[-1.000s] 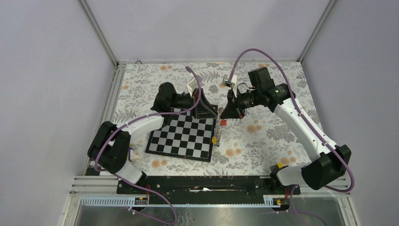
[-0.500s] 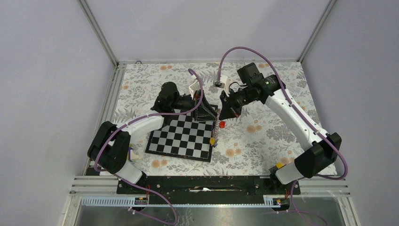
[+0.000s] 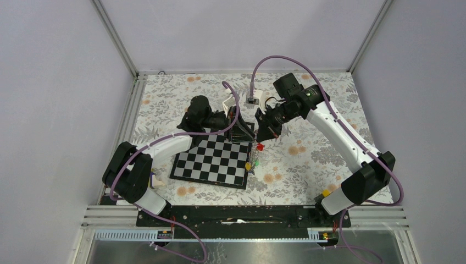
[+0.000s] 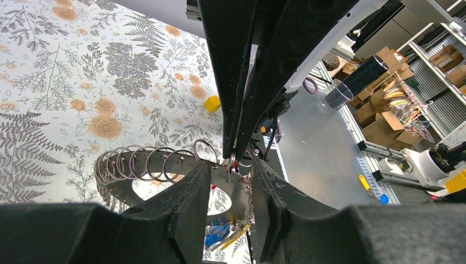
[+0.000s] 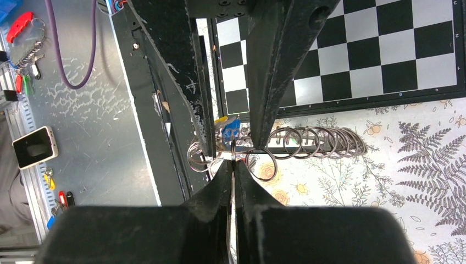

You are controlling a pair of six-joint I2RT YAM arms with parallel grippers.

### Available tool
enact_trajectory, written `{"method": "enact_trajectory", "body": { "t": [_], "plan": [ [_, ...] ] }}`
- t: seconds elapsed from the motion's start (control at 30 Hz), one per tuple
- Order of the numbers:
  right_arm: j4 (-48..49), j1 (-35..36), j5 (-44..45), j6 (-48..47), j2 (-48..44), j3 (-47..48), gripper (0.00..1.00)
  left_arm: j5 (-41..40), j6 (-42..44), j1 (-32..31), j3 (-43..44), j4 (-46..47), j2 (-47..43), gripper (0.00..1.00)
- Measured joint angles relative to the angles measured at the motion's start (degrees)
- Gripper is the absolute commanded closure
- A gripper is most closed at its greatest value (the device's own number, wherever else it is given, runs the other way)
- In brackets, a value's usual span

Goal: Put the keys on the keyring

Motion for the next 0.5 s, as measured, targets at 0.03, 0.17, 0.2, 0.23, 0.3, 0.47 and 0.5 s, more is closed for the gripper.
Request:
{"method": "enact_trajectory", "body": {
  "t": [0.03,0.17,0.2,0.23,0.3,0.47,0.5],
  "plan": [
    [-0.2,0.0,0.0,-0.1,0.0,0.0,1.00,0.0,0.1,-0.1,0.0,-0.1,0.0,0.70],
    [-0.6,0.1,0.0,-0.3,0.5,0.5,1.00,0.0,0.4,-0.4,0.0,-0.8,0.0,0.76],
    [-0.6,0.1,0.0,-0.3,0.5,0.5,1.00,0.0,0.4,-0.5,0.1,-1.0,0.0,0.78],
    [-0.7,0.1,0.0,-0.3,0.6,0.5,1.00,0.0,0.5,-0.6,0.1,-1.0,0.0,0.80],
    [-0.7,0.1,0.0,-0.3,0.7,0.5,1.00,0.0,0.6,-0.6,0.2,-1.0,0.0,0.83],
    [-0.7,0.1,0.2,-0.3,0.7,0.5,1.00,0.0,0.8,-0.8,0.3,-1.1,0.0,0.88],
    [-0.7,0.1,0.3,-0.3,0.7,0.5,1.00,0.0,0.8,-0.8,0.3,-1.1,0.0,0.89]
  ]
}}
